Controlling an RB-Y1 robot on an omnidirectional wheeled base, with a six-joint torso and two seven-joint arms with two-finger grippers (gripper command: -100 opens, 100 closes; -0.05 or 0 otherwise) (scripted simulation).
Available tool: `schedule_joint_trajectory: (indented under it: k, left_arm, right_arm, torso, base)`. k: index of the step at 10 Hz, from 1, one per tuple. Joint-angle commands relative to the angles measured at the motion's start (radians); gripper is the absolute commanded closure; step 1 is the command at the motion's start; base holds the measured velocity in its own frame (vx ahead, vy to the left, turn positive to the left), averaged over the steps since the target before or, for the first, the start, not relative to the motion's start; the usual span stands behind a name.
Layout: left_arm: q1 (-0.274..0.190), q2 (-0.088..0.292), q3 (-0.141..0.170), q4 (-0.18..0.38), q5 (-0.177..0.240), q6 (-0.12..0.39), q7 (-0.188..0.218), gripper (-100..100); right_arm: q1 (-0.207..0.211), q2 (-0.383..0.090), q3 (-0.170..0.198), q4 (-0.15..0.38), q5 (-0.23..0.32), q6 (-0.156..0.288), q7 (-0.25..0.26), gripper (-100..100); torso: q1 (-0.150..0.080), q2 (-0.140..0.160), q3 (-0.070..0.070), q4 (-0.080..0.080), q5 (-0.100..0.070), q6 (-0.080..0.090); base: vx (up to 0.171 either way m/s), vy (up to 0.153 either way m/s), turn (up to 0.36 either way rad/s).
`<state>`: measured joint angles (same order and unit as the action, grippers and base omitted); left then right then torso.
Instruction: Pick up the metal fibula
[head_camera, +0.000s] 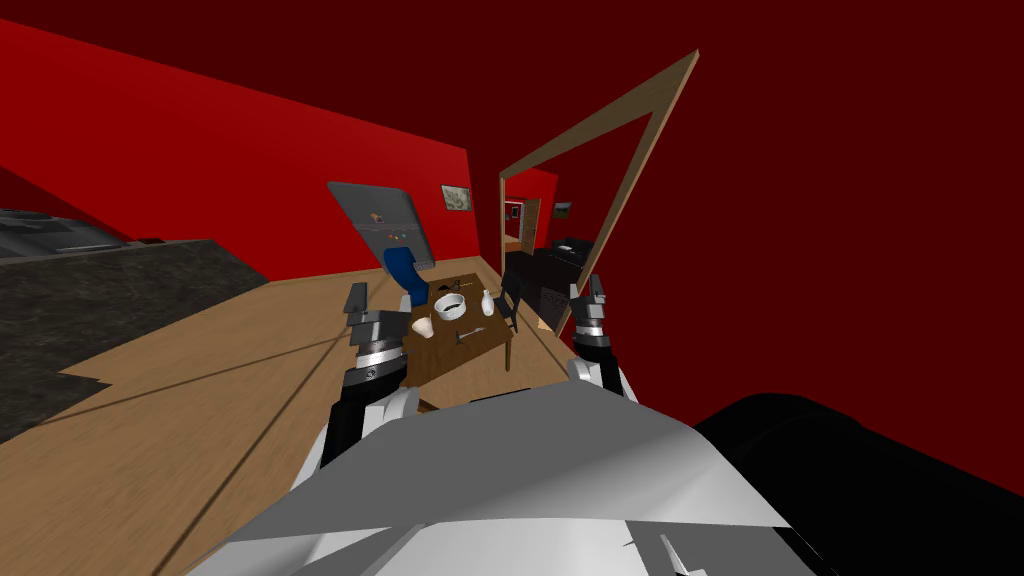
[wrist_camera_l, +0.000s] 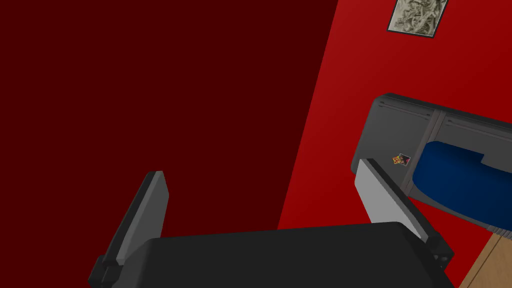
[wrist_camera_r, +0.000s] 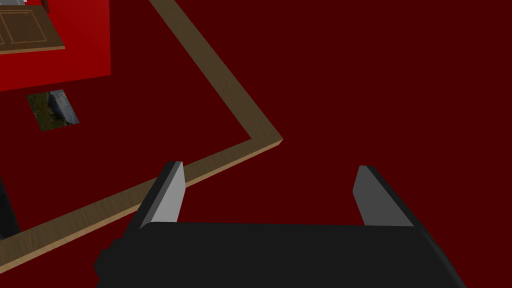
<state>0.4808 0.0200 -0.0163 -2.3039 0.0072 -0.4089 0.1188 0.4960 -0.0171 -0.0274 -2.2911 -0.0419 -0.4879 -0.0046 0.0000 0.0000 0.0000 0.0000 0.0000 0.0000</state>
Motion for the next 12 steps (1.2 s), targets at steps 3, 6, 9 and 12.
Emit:
schedule_joint_trajectory:
  k: [3,6,9,12]
  left_arm:
    - [-0.02,0.074,0.008,0.066,-0.005,-0.003,-0.007,-100]
    - [-0.043,0.109,0.019,0.149,-0.011,-0.008,-0.016,-100]
    - [-0.068,0.131,0.034,0.254,-0.02,-0.012,-0.028,-100]
    - [-0.085,0.139,0.046,0.33,-0.026,-0.015,-0.037,-100]
  right_arm:
    - [0.0,0.0,0.0,0.0,0.0,0.0,0.0,0]
    - [0.0,0.0,0.0,0.0,0.0,0.0,0.0,0]
    - [0.0,0.0,0.0,0.0,0.0,0.0,0.0,0]
    - [0.0,0.0,0.0,0.0,0.0,0.0,0.0,0]
  torso:
    - [0.0,0.002,0.001,0.0,0.0,0.0]
    - [0.001,0.002,0.001,0.0,0.0,0.0]
    - [0.001,0.002,0.001,0.0,0.0,0.0]
    - [0.001,0.002,0.001,0.0,0.0,0.0]
  base:
    - [-0.028,0.002,0.003]
    - [-0.031,0.007,0.002]
    - [-0.033,0.014,0.002]
    - [-0.024,0.019,0.0]
